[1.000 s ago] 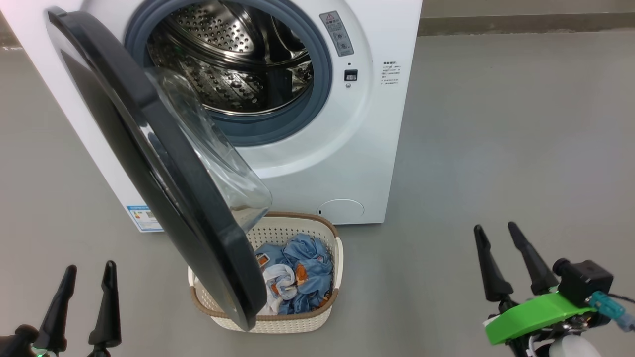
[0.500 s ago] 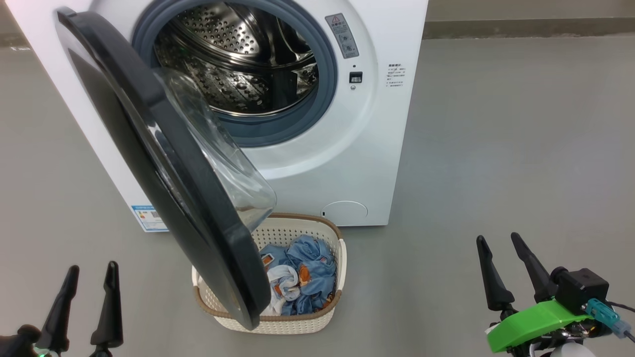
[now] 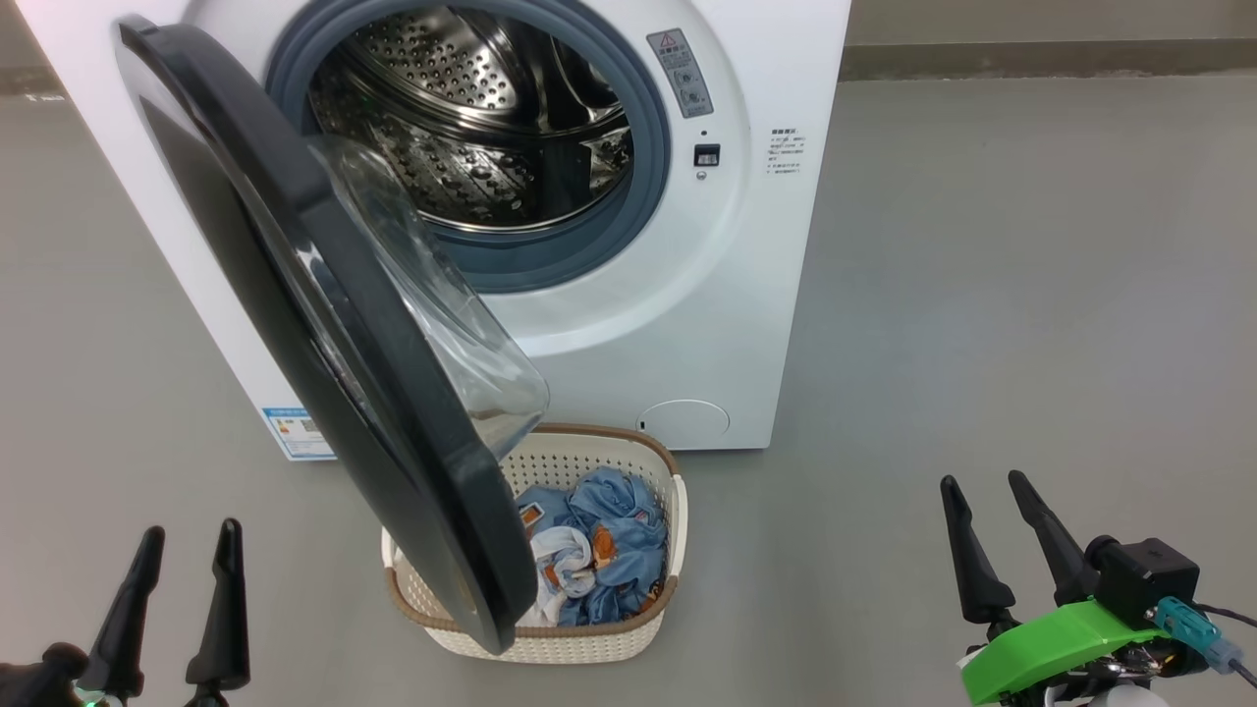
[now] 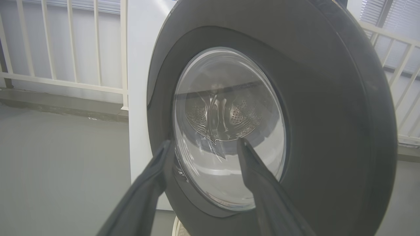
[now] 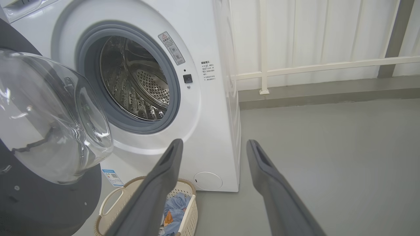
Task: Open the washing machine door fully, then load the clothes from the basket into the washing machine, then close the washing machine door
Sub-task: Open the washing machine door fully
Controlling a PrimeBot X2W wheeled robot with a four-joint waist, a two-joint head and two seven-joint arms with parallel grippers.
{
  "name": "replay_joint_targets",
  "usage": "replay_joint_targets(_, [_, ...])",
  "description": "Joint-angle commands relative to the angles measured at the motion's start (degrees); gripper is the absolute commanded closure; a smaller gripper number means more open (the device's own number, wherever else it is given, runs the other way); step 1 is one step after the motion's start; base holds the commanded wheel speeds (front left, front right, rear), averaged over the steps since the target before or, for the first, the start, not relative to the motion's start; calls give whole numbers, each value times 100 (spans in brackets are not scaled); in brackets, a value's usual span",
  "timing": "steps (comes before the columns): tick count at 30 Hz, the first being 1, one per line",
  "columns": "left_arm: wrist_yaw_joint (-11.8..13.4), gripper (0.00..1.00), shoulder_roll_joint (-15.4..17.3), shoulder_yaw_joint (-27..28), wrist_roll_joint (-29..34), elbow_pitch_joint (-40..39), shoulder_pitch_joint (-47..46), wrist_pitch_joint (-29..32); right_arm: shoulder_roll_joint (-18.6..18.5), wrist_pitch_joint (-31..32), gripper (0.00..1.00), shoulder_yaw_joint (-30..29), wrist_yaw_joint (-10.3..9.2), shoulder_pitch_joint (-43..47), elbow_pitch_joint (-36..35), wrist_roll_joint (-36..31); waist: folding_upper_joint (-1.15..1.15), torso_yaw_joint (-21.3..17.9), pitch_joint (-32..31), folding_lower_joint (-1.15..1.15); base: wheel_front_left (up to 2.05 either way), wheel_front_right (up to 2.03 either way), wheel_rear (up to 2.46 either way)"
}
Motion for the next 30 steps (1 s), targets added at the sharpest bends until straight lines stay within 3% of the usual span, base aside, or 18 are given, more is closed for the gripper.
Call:
replay_joint_targets(1, [-12, 0, 128, 198, -16, -92, -129, -37, -64, -71, 0, 122, 25, -94, -104, -93, 0, -1, -4, 0, 0, 0, 0])
replay_joint_targets(19, [-12, 0, 121, 119, -7, -1, -163, -37, -129, -71, 0, 208, 25, -120, -27, -24, 0, -39, -58, 0, 0, 0, 0])
replay_joint_targets(20, [-12, 53, 119, 114, -7, 4, -166, -37, -127, -71, 0, 212, 25, -118, -27, -22, 0, -41, -64, 0, 0, 0, 0])
replay_joint_targets(22, [-12, 100, 115, 104, -8, -1, -178, -37, -127, -71, 0, 219, 25, -115, -29, -17, 0, -46, -74, 0, 0, 0, 0])
replay_joint_targets(30, [-12, 100, 67, 185, 63, -494, -270, -37, -138, -71, 0, 244, 25, -124, -41, 10, 0, -72, -90, 0, 0, 0, 0])
